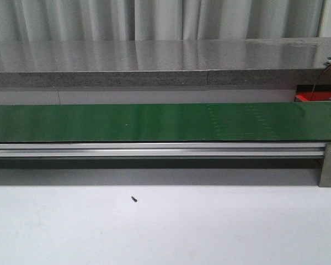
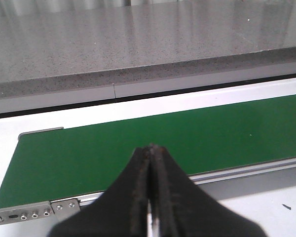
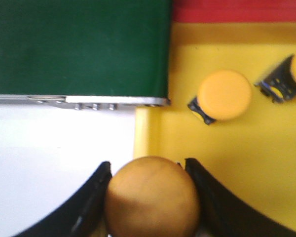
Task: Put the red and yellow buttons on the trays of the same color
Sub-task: 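Lower the yellow button into the yellow tray and open the right gripper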
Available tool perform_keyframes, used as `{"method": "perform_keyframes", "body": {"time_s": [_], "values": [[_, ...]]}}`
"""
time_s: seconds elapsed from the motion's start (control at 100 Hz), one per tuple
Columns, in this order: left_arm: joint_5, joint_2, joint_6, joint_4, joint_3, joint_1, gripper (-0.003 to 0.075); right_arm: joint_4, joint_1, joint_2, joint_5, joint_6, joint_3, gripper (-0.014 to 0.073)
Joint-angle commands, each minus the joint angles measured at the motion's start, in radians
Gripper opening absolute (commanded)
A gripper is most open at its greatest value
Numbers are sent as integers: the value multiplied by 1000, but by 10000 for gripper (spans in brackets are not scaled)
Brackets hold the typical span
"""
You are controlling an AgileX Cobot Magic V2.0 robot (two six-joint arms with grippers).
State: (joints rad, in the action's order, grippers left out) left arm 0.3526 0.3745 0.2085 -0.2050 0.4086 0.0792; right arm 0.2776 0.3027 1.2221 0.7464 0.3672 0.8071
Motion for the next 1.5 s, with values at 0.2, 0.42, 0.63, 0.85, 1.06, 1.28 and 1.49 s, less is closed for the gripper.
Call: {"method": "perform_keyframes", "body": {"time_s": [0.2, 0.42, 0.63, 0.85, 1.06, 1.28, 1.49], "values": [[-80, 6, -1, -13, 26, 6, -20, 52, 66, -36, -217, 13, -115, 185], [-80, 6, -1, -13, 26, 6, -20, 52, 66, -35, -316, 13, -178, 185], [-80, 6, -1, -13, 26, 6, -20, 60, 66, -33, -409, 13, -232, 185], [-80, 6, -1, -19, 26, 6, -20, 60, 66, 18, -400, 13, -232, 185], [-80, 6, -1, -19, 26, 6, -20, 67, 66, 83, -409, 13, -232, 185], [-80, 6, -1, -19, 26, 6, -20, 69, 66, 88, -398, 13, -232, 185], [-80, 6, -1, -19, 26, 6, -20, 69, 66, 88, -369, 13, -229, 350]]}}
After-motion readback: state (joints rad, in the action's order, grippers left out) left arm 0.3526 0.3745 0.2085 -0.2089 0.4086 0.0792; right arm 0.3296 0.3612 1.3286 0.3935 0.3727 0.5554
